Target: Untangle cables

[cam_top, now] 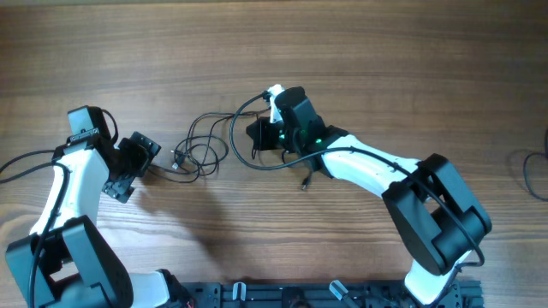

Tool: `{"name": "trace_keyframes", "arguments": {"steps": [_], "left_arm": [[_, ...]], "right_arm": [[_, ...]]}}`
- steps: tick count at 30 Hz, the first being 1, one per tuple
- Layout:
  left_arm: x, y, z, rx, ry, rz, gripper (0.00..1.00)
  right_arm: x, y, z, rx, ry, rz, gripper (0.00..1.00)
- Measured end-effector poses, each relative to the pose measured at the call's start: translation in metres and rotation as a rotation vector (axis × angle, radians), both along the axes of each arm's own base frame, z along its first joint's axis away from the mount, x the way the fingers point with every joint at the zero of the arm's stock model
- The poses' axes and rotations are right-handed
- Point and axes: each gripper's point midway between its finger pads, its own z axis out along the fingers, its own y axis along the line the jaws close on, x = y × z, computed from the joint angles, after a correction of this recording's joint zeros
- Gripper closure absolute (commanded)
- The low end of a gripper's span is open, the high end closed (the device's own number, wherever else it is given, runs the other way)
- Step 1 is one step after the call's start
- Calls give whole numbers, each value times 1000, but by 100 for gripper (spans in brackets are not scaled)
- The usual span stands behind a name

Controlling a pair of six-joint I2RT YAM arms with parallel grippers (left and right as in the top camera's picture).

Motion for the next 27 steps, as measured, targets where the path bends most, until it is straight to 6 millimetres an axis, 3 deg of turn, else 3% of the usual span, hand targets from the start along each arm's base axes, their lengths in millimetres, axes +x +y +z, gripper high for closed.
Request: {"name": "trace_keyframes", "arguments": {"steps": [5, 9, 13, 20, 24, 27], "left_arm": [[2, 1, 0, 3, -7, 0, 0], [2, -3, 1, -20, -10, -4, 0], [7, -25, 5, -142, -46, -28, 0], [18, -66, 23, -390, -140, -84, 0], [22, -88, 39, -536, -189, -115, 0], [15, -101, 45, -617, -172, -121, 0]], "right_arm": [[-17, -12, 23, 8, 56, 30, 96], [-36, -32, 65, -22, 16, 52, 96], [-52, -69, 96, -137, -47, -8, 96], [-53, -153, 151, -349, -250, -282, 95], [-52, -179, 179, -375, -347, -395, 96], [-51, -185, 178, -403, -351, -416, 96]]}}
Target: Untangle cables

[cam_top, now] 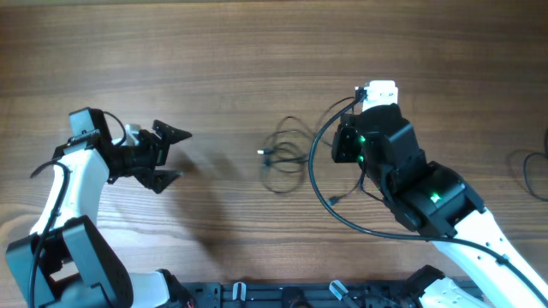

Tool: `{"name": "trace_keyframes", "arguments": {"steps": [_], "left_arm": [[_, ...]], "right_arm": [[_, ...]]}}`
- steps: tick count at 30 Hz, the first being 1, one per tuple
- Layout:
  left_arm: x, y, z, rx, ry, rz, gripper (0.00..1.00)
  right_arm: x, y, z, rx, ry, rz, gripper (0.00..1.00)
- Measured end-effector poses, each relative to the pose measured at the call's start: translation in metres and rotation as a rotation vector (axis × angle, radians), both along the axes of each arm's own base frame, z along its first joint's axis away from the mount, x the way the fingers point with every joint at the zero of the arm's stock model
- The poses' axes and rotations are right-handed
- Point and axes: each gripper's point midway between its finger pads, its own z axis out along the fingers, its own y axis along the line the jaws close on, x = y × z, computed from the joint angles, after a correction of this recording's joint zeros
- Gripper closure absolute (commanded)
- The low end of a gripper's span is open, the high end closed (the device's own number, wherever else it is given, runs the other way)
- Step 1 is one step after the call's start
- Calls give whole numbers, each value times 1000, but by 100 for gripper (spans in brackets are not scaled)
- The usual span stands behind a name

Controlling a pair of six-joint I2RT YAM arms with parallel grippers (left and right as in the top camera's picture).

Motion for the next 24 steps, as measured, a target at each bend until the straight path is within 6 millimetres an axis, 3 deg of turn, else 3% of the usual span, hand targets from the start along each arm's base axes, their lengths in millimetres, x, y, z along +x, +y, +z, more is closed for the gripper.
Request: {"name": "trace_keyframes", "arguments": {"steps": [4, 12, 17, 21, 24], "left_arm": [[-9, -25, 4, -50, 28, -64, 0], [-27, -90, -5, 17, 90, -259, 11], [-32, -129, -16, 112, 130, -288, 16], [-31, -163, -15, 132, 106, -293, 31], [-39, -184, -17, 153, 122, -287, 33]], "right_arm": [[4, 1, -13, -17, 37, -16, 96], [10, 21, -56, -16, 172, 14, 96], [14, 26, -54, 10, 161, 17, 96], [17, 29, -49, 39, 143, 10, 96], [17, 29, -44, 53, 130, 8, 96]]}}
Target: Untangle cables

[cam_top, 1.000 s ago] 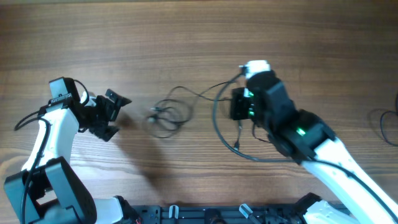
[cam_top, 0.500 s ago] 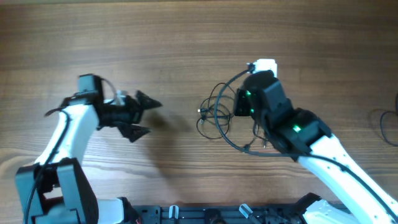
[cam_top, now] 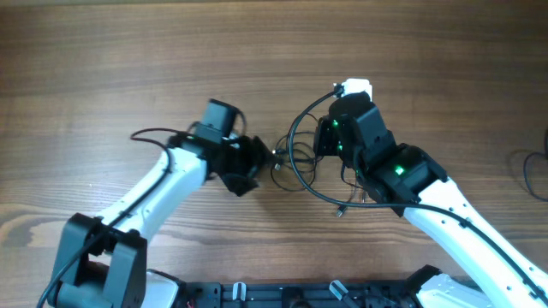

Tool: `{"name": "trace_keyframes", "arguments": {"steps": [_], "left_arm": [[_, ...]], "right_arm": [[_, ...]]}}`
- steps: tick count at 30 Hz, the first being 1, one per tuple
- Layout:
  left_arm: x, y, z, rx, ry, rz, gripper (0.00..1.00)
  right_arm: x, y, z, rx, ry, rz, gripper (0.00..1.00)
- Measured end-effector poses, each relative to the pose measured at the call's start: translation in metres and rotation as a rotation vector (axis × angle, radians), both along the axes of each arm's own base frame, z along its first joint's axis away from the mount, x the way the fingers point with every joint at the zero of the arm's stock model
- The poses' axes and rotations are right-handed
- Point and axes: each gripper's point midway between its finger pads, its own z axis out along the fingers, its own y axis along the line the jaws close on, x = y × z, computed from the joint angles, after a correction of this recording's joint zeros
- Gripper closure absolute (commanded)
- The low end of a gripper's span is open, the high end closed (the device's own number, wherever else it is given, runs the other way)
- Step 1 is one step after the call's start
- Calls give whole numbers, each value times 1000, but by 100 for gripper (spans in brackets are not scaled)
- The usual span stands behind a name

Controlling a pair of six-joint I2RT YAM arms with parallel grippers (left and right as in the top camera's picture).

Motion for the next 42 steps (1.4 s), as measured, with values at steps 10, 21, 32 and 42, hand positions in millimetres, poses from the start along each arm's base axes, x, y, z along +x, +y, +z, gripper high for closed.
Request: {"name": "trace_keyframes", "arguments": {"steps": [10, 21, 32, 42], "left_arm": [[-26, -19, -33, 199, 83, 99, 37], [-11, 4, -60, 379, 39, 237, 96], [5, 70, -52, 485, 37, 296, 92], [31, 108, 21, 327, -170, 267, 0]], "right_arm": [[-6, -4, 28, 51, -65, -4, 96], [-17, -12, 57, 98, -133, -4, 96], [-31, -36, 61, 72, -123, -45, 93], [-22, -60, 56, 74, -102, -159, 80]]}}
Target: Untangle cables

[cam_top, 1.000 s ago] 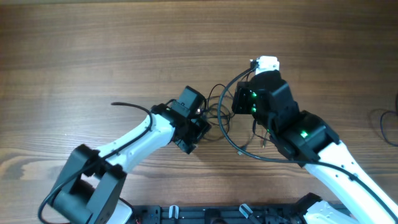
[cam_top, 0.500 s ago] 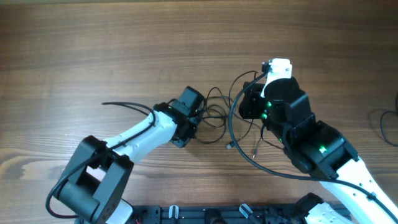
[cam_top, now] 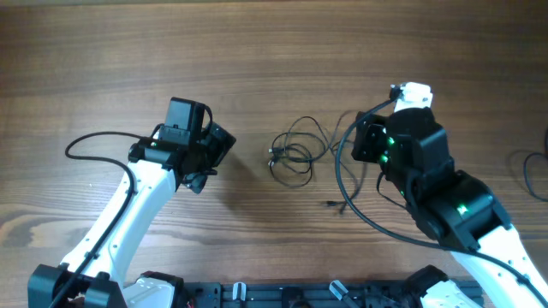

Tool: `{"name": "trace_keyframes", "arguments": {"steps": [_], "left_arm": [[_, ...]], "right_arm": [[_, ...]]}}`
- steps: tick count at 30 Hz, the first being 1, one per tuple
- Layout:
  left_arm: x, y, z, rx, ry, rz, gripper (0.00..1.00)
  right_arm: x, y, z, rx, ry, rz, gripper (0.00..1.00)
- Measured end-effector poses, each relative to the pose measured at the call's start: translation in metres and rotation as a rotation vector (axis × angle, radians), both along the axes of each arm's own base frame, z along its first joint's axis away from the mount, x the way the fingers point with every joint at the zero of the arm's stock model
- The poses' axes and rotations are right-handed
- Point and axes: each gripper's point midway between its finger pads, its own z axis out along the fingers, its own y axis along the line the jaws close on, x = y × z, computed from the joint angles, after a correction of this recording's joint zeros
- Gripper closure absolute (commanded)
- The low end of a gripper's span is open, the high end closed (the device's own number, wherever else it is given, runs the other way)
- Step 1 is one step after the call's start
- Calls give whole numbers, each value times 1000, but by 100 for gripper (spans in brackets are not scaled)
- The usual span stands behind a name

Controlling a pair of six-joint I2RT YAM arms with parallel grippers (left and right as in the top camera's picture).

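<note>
A thin black cable point(cam_top: 295, 156) lies coiled at the table's middle, its small plug point(cam_top: 272, 155) pointing left. One strand reaches right to the thick black cable point(cam_top: 341, 175), which arcs down and right under my right arm and ends in a small connector point(cam_top: 330, 204). Its white plug point(cam_top: 412, 92) sticks up behind my right gripper point(cam_top: 364, 141), which is shut on this cable; the wrist hides the fingers. My left gripper point(cam_top: 211, 161) stands open and holds nothing, a good way left of the coil.
A stray black cable point(cam_top: 538, 171) loops at the right edge of the table. The left arm's own lead point(cam_top: 90, 143) curves out at the left. The mounting rail point(cam_top: 282, 295) runs along the near edge.
My left gripper has drawn back to the left, away from the thin coil. The right gripper has moved right with the thick cable, whose loop now only borders the coil.
Both cables lay tangled at centre, my right gripper on the white-plug cable and the left by the thin one's end. Then the right held its cable further right, the left open and apart. Both closed in on the coil, then parted; the cables lie nearly separate.
</note>
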Motion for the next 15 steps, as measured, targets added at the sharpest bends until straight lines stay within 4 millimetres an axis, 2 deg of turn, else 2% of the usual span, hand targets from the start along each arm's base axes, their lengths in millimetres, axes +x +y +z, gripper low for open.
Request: {"name": "trace_keyframes", "arguments": {"steps": [4, 5, 7, 11, 14, 15], "left_arm": [[-4, -15, -1, -14, 0, -72, 1], [-5, -21, -1, -18, -2, -92, 5], [-9, -35, -2, -22, -7, -145, 12], [-19, -66, -6, -33, -5, -242, 12], [-21, -87, -8, -58, -12, -253, 12], [-21, -93, -9, -66, -12, -245, 16]], "right_arm": [[10, 8, -30, -6, 97, -18, 77], [12, 10, -39, -14, 124, -21, 76], [18, 14, -64, -41, 194, -27, 75], [22, 23, -108, -75, 325, -17, 66], [21, 28, -124, -62, 380, -27, 64], [21, 28, -124, -55, 385, -30, 64]]}}
